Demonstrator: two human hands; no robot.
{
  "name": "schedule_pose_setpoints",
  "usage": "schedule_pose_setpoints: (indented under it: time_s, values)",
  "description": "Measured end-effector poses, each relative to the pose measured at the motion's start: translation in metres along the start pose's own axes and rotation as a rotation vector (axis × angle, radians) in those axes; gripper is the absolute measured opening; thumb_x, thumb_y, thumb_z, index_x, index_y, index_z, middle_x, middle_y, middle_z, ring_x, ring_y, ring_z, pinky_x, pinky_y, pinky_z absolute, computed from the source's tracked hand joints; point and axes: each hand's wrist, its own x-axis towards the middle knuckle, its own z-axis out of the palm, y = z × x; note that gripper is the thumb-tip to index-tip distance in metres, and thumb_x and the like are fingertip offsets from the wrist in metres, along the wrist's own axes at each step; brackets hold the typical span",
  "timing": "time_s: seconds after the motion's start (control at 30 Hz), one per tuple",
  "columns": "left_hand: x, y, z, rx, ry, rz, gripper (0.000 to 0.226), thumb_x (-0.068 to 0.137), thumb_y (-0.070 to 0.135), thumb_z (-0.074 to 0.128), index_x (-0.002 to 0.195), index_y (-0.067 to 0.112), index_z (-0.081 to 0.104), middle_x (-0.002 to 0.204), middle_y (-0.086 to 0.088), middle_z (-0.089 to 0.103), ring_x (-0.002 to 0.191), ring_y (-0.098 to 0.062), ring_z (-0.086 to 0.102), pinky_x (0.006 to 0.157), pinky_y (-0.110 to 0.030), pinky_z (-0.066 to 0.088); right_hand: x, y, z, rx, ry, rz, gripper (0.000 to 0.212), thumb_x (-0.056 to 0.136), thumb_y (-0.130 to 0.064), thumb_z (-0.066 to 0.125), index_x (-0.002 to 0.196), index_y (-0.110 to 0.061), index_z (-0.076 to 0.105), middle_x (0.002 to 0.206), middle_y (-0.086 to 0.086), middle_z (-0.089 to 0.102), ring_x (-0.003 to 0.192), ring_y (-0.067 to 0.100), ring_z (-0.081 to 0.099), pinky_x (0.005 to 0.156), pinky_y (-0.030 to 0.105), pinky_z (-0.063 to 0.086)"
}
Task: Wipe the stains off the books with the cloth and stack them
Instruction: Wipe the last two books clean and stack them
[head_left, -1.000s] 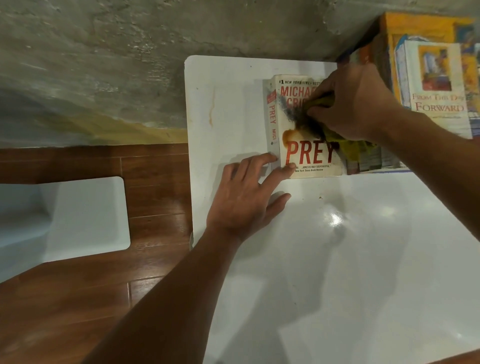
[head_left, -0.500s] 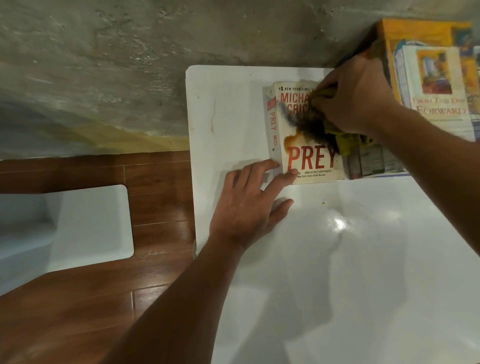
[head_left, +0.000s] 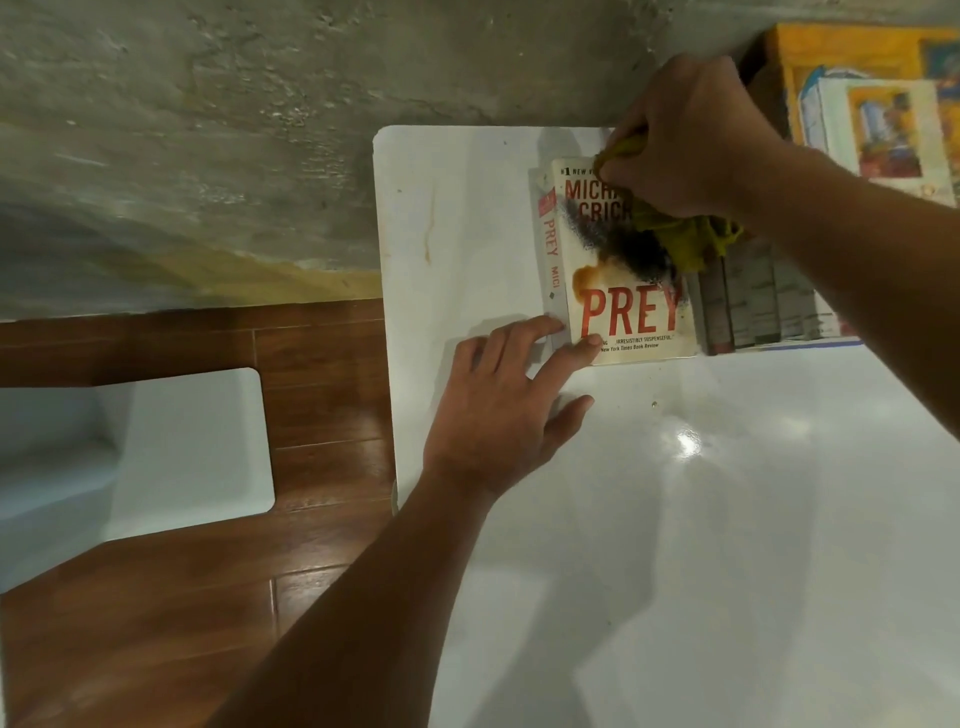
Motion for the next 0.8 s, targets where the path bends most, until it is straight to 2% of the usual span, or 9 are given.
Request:
schedule_pose_setpoints:
  time_s: [0.1, 0.23, 0.3, 0.43, 0.57, 0.73, 0.8]
  values:
    - [-0.001, -0.002, 0.0, 0.005, 0.001, -0.005, 0.049, 0.092, 0.049, 0.065, 0.134, 0.023, 0.061, 0.139, -0.009, 0.058, 0.122, -0.027, 0.056, 0.1, -0.043, 0.046, 0.0, -0.008, -0.004, 0.022, -0.034, -0.055, 0.046, 0.094, -0.042, 0.062, 0.125, -0.008, 0.061, 0.118, 0.015, 0.062, 0.092, 0.026, 0.056, 0.093, 0.04, 0.049]
    - [0.0, -0.002, 0.0, 0.008, -0.012, -0.011, 0.048, 0.092, 0.048, 0.065, 0.134, 0.024, 0.061, 0.139, -0.009, 0.058, 0.121, -0.027, 0.056, 0.098, -0.044, 0.047, 0.005, -0.009, -0.006, 0.001, -0.032, -0.063, 0.044, 0.093, -0.04, 0.064, 0.123, -0.007, 0.064, 0.112, 0.016, 0.064, 0.084, 0.026, 0.054, 0.076, 0.036, 0.047]
    - [0.0, 0.0, 0.0, 0.008, -0.022, -0.015, 0.049, 0.092, 0.049, 0.065, 0.135, 0.025, 0.061, 0.139, -0.008, 0.058, 0.121, -0.027, 0.056, 0.098, -0.044, 0.047, 0.004, -0.011, -0.006, 0.007, -0.05, -0.1, 0.048, 0.092, -0.041, 0.066, 0.125, -0.006, 0.062, 0.114, 0.016, 0.062, 0.082, 0.023, 0.048, 0.074, 0.032, 0.04]
    - [0.002, 0.001, -0.002, 0.01, -0.031, -0.022, 0.05, 0.091, 0.049, 0.066, 0.134, 0.025, 0.061, 0.139, -0.008, 0.058, 0.121, -0.027, 0.056, 0.098, -0.045, 0.048, -0.001, -0.004, -0.016, -0.135, -0.078, -0.156, 0.045, 0.093, -0.041, 0.063, 0.121, -0.006, 0.066, 0.105, 0.015, 0.063, 0.07, 0.019, 0.043, 0.07, 0.031, 0.036]
    - [0.001, 0.0, -0.003, -0.001, -0.03, -0.023, 0.05, 0.09, 0.049, 0.068, 0.133, 0.025, 0.062, 0.138, -0.008, 0.059, 0.121, -0.028, 0.057, 0.098, -0.045, 0.049, -0.006, -0.002, -0.021, -0.139, -0.163, -0.183, 0.047, 0.091, -0.044, 0.065, 0.121, -0.008, 0.067, 0.11, 0.014, 0.064, 0.077, 0.022, 0.051, 0.071, 0.031, 0.046]
    - [0.001, 0.0, -0.003, 0.0, -0.036, -0.036, 0.051, 0.089, 0.049, 0.069, 0.134, 0.025, 0.062, 0.138, -0.008, 0.059, 0.122, -0.028, 0.057, 0.098, -0.046, 0.049, -0.019, -0.001, -0.023, -0.032, -0.19, -0.19, 0.043, 0.09, -0.042, 0.067, 0.122, -0.014, 0.068, 0.118, 0.011, 0.063, 0.084, 0.019, 0.052, 0.076, 0.031, 0.048]
    - [0.002, -0.001, -0.003, -0.006, -0.036, -0.034, 0.051, 0.089, 0.049, 0.07, 0.133, 0.025, 0.062, 0.138, -0.008, 0.059, 0.122, -0.028, 0.057, 0.099, -0.046, 0.049, -0.024, -0.003, -0.024, 0.008, -0.25, -0.198, 0.043, 0.089, -0.043, 0.069, 0.122, -0.016, 0.069, 0.115, 0.008, 0.067, 0.075, 0.012, 0.053, 0.07, 0.027, 0.05]
